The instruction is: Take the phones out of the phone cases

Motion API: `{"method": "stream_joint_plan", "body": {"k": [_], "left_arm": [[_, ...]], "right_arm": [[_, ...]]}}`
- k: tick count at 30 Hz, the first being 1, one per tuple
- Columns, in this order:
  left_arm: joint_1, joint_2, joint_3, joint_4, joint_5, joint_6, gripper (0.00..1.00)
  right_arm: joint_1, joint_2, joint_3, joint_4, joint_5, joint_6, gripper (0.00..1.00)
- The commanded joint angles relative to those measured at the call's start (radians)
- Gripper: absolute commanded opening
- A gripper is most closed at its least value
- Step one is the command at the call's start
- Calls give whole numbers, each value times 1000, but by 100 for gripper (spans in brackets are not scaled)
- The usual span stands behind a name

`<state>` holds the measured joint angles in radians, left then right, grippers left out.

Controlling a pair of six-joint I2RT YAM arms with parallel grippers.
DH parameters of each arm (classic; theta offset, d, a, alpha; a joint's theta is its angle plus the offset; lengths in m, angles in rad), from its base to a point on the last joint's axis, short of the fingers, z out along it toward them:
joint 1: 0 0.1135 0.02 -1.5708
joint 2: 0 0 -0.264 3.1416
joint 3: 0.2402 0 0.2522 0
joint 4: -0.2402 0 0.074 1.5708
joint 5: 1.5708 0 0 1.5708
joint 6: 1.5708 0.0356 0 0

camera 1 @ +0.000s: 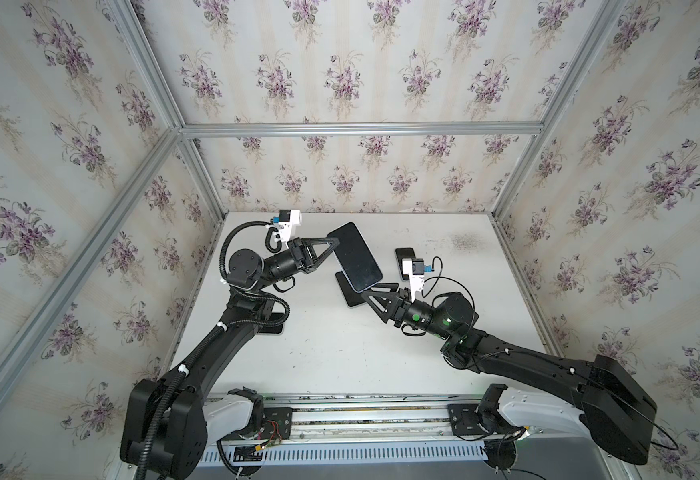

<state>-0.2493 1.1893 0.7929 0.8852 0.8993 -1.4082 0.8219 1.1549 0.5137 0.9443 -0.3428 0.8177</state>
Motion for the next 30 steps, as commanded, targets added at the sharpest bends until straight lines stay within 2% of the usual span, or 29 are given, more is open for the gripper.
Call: {"method": "stream_joint_plan", "body": {"k": [1,14,21,30], "left_arm": [[-4,-7,-1,51,-7,-4,0],[-26,-19,-7,55,5,5,0],[-40,-19,-12,57,5,14,0],[-43,-7,-22,55,-10,20,0]], "right_arm": [[0,0,0,57,6,11,64],[-6,-38,6,-18,81,-11,64],[-31,-58,4,-27,73,4,61],[-40,-66,-23,-11,65,47,39]]}}
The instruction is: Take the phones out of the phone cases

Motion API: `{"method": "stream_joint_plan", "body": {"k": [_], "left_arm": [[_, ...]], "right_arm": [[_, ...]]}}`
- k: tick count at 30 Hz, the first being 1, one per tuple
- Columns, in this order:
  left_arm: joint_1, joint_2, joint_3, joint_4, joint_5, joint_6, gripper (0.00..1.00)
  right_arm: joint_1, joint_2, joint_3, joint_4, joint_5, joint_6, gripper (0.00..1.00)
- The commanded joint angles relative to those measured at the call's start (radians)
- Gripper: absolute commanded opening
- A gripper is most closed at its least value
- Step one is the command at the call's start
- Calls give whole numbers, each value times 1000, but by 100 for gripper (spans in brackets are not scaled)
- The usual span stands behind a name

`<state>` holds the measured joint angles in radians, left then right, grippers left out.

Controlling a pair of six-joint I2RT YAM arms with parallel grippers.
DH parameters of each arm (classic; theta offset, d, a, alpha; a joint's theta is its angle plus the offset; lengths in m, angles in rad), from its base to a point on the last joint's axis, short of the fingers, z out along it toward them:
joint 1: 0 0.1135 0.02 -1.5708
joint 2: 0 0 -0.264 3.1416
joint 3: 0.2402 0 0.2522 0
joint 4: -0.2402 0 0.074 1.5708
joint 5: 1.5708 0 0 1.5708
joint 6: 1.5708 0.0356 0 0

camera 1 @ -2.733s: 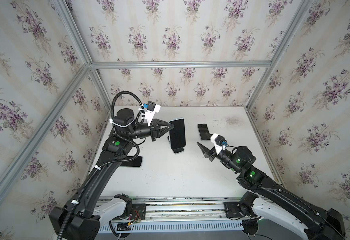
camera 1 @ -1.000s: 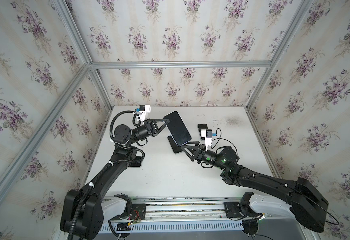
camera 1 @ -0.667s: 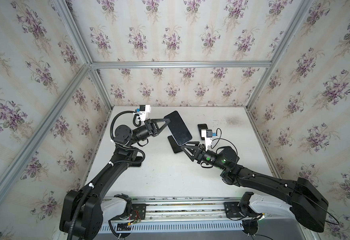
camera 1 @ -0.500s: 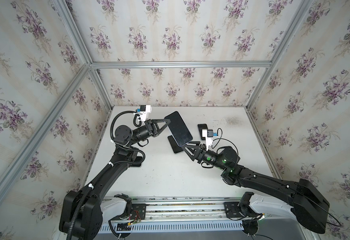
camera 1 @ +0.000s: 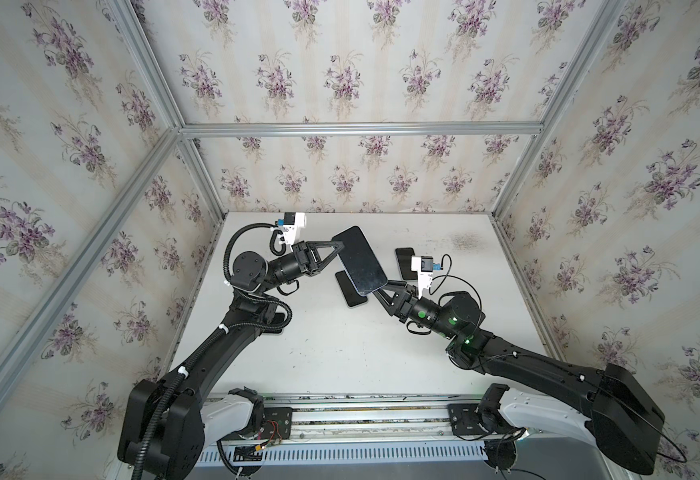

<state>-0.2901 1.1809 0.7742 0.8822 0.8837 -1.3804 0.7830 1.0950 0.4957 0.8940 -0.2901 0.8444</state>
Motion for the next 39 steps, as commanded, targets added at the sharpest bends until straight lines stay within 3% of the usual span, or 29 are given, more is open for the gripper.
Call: {"method": "stream_joint_plan", "body": {"k": [1,10,18,20,24,28,39], "left_arm": [[-2,5,-6,58,3,-8,0],[-18,41,-31,70,-11,19,0],[-51,118,-72,69,-54,59,3],[-63,143,-83,76,-65,67,10],[-84,201,-113,125,-84,68,35],[-104,256,-133,149,-104,78,50],[-162,366,-143,129,-156,135,73]], "right_arm": [[-1,-6,-10,46,11,24,35],[-6,-25,-45,32,30,52,11],[-10,-70,-91,-81,107,120,2],[-10,-74,-118,-67,127,148,1],[-11,-94,-166,-88,169,179,0],[-11,-113,-212,-82,203,207,0],[-13,-109,-311,-65,268,296,0]]}}
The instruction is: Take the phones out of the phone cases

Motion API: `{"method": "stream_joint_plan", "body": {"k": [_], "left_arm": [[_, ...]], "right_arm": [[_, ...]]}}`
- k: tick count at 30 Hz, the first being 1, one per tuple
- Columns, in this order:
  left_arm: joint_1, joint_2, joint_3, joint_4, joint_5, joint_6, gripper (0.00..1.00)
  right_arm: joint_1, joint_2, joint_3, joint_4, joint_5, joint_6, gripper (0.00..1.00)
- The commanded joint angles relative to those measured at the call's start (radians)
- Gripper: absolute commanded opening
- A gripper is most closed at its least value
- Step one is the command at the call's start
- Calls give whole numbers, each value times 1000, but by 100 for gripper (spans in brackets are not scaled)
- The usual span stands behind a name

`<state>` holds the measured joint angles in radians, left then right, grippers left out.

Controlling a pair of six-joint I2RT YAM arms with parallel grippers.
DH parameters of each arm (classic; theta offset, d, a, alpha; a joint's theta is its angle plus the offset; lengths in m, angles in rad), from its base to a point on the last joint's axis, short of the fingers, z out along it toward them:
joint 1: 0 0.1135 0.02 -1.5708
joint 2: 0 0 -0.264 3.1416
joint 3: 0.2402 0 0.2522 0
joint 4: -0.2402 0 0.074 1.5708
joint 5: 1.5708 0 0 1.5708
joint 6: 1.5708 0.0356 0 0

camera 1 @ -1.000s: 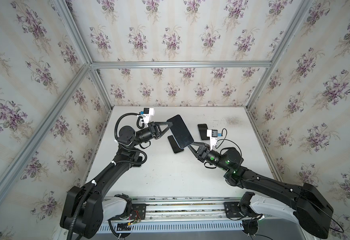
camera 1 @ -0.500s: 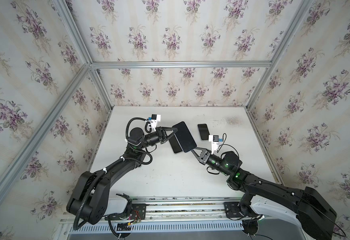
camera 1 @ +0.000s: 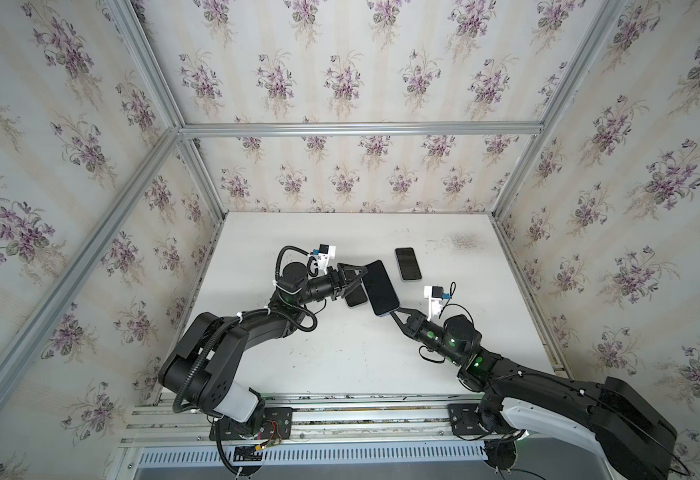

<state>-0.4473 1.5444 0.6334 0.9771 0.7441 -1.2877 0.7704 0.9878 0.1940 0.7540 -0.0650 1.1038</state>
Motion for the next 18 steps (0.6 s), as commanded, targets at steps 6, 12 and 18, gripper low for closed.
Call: {"method": "stream_joint_plan", "body": {"k": [6,12,18], "left_arm": [[-33,-52,22,-216,-78,212,78],[-65,-129,79,-526,-191,422,84],[-128,-145,156,-706,-263,576,84]], "right_arm": [[-1,-1,-32,48,59,67,0],[-1,-3,-56,15,76,109,0],[-4,-3,-83,11,94,128,0]]}}
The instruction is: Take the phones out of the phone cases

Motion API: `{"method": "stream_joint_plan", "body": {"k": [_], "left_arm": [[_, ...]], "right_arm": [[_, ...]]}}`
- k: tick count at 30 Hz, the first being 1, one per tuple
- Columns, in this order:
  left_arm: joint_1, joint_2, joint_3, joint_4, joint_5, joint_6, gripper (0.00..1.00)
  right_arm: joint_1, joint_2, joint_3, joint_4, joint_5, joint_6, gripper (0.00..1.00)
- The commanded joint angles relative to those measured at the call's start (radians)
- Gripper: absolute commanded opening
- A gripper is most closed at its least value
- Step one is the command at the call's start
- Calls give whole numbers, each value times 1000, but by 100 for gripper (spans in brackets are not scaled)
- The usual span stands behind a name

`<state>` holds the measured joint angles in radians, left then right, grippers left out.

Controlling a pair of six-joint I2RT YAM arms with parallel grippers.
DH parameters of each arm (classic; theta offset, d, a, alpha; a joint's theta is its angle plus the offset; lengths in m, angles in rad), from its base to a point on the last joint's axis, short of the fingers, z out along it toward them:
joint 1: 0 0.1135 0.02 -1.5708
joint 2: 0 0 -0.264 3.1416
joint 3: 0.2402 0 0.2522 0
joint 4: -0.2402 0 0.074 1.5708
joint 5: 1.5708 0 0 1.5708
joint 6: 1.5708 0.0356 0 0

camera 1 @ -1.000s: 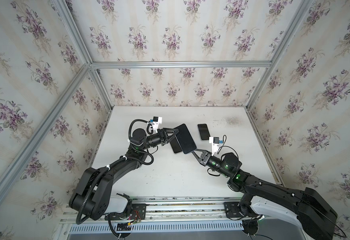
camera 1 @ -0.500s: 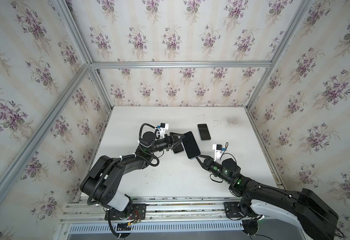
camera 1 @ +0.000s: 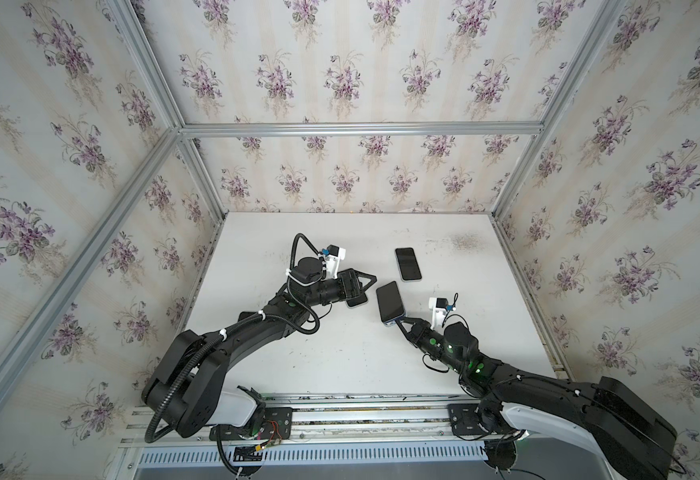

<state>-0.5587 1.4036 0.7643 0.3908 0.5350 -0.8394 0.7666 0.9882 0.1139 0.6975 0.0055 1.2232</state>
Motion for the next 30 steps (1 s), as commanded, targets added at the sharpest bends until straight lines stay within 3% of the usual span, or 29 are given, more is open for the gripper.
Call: {"method": "stream_joint_plan", "body": {"k": [1,7,13,30], "left_arm": [[-32,-5,44,-154,-67,169,84],[-151,-6,164,-434,-177,458,83],[-266,3,220,-594,-308,685,82],[-418,149,314,-631,-453,815,77]], "right_arm": [[0,-5,-8,66,24,11,0],[-1,-15,-23,55,29,22,0],[-1,-48,-40,27,35,32,0],[-1,-118,-50,-52,37,41,0]]}}
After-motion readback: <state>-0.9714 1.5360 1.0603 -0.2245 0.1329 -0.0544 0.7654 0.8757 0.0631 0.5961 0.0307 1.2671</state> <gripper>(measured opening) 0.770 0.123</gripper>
